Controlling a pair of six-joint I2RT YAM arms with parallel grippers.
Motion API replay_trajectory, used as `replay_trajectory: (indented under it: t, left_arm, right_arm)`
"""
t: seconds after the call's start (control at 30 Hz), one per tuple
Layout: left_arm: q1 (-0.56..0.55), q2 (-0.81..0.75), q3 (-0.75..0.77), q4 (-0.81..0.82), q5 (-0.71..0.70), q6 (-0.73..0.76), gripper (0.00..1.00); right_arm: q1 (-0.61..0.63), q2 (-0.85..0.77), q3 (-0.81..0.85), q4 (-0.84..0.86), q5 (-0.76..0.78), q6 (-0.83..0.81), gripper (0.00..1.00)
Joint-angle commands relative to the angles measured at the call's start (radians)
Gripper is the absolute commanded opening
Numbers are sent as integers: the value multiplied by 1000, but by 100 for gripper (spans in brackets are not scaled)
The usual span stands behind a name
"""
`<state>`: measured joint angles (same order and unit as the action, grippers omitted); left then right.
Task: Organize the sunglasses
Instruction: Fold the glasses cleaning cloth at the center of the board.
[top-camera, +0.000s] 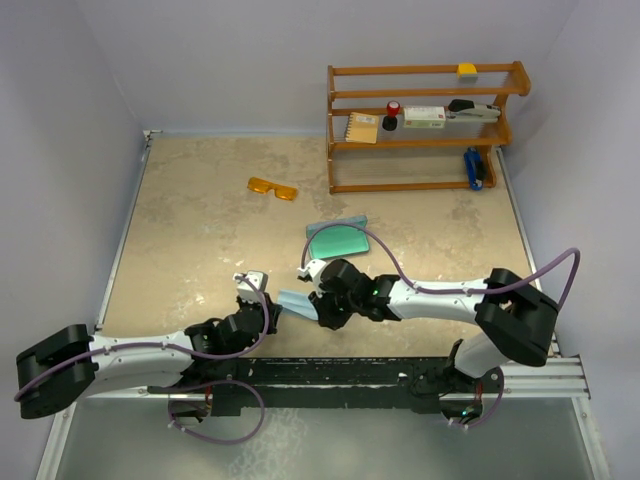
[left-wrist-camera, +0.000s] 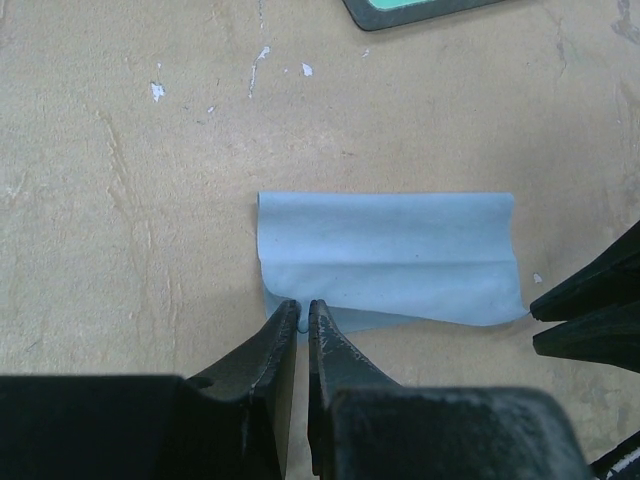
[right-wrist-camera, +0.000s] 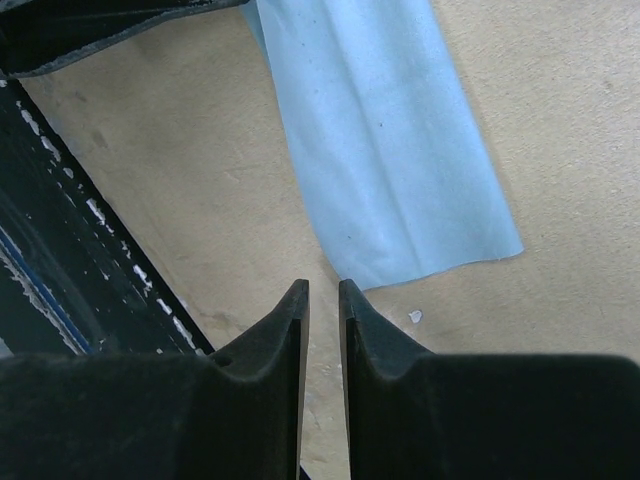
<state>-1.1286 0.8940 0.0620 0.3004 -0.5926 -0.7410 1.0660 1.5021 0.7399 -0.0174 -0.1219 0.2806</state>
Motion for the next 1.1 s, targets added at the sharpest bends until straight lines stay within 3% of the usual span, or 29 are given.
replay_trajectory:
  t: [0.0, 0.67, 1.07]
  left_arm:
    - [-11, -11, 39, 3, -26, -11, 6]
    - [-29, -2, 54, -6, -34, -6, 5]
    - [-38, -141, 148, -317, -73, -128, 6]
  right_arm:
    - [3, -38, -3, 9, 14, 10, 20]
    - [3, -49, -9, 16, 43, 18, 18]
    - [2, -76, -42, 44, 77, 66, 18]
